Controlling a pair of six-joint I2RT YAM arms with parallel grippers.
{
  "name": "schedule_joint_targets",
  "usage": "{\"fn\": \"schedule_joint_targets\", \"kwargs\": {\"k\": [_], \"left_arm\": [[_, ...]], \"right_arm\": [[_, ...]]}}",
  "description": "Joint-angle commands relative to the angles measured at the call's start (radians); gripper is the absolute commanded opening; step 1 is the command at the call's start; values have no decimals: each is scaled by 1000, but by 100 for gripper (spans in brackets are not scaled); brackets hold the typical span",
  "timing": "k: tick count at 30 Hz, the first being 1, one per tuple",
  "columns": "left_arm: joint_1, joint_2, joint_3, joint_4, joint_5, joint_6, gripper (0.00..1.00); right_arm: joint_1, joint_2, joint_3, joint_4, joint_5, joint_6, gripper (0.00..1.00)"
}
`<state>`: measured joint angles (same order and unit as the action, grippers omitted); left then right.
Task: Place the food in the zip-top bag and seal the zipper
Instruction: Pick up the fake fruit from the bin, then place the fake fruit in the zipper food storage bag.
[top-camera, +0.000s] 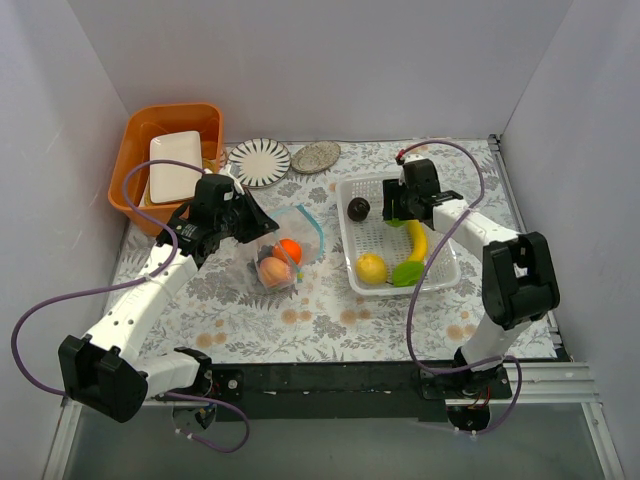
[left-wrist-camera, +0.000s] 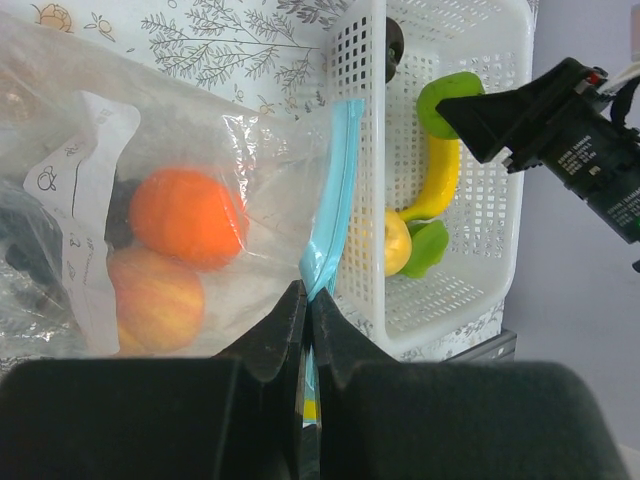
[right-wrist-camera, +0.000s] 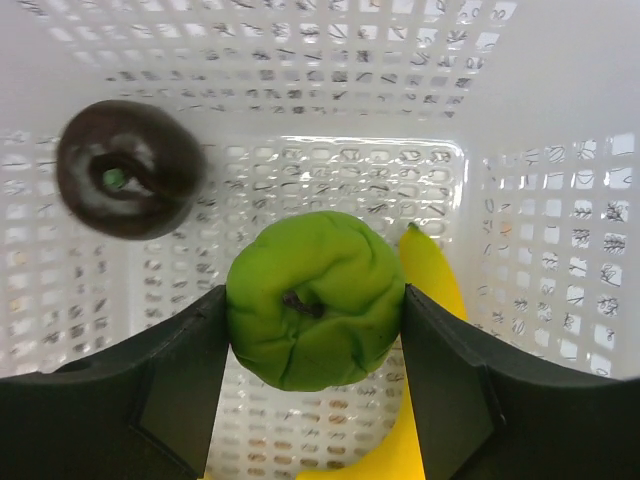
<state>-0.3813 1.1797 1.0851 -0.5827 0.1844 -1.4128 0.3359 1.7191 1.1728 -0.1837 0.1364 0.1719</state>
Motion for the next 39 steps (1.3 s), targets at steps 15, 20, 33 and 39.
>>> {"fn": "schedule_joint_targets", "kwargs": {"k": [15,20,33,39], "left_arm": [[4,-9,1,37,49,18,0],[4,-6,-7,44,61,18,0],[2,0,-11,47,67,23,0],[2,5,-16,49,69,25,0]], "right_arm": [[22,-328,-120,-69,-271,118,36],[37,-381,-157,-63,-310,161,36],[143,-400,-168,-56,-328,216,36],[198,-395,-142,-57,-317,235,37]]}}
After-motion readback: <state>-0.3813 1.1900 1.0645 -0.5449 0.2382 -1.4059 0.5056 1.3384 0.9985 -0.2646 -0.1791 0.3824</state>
